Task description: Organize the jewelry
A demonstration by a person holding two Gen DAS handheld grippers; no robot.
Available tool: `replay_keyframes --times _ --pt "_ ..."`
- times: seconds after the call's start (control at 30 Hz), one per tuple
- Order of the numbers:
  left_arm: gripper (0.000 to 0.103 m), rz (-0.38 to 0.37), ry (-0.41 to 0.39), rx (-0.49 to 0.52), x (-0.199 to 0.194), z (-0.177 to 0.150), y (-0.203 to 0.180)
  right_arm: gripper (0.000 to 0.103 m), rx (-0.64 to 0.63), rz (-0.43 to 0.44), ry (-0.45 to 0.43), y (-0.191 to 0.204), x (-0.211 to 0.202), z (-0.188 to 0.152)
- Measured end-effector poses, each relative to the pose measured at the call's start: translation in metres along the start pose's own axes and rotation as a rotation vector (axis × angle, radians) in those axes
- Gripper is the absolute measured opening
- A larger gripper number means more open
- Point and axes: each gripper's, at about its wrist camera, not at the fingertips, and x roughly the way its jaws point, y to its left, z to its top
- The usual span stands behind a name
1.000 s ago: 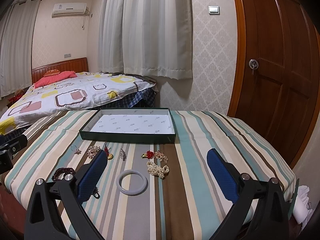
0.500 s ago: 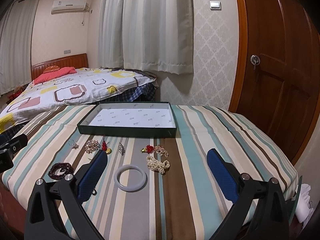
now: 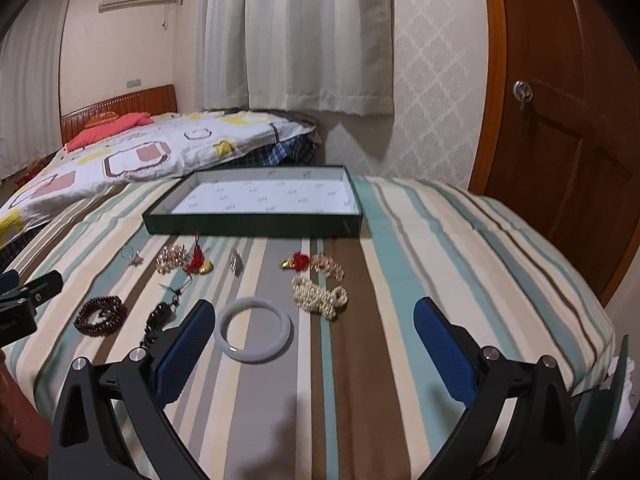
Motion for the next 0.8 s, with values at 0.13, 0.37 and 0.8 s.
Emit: replay_keyframes --times 0.13,0.37,0.8 --pt "0.089 -0.002 0.051 0.013 0.022 -0.005 -0.002 0.097 -0.003 0.010 0.039 0.000 0.014 -0.007" --pt "0.086 -0.004 0.124 0.020 0.055 -0.011 -0.003 0.097 -0.005 0.024 0.087 0.003 0.030 -0.012" --pt "0.075 -0.054 0.164 0.010 0.080 -0.013 -0.004 0.097 -0.013 0.043 0.117 0.008 0.045 -0.013"
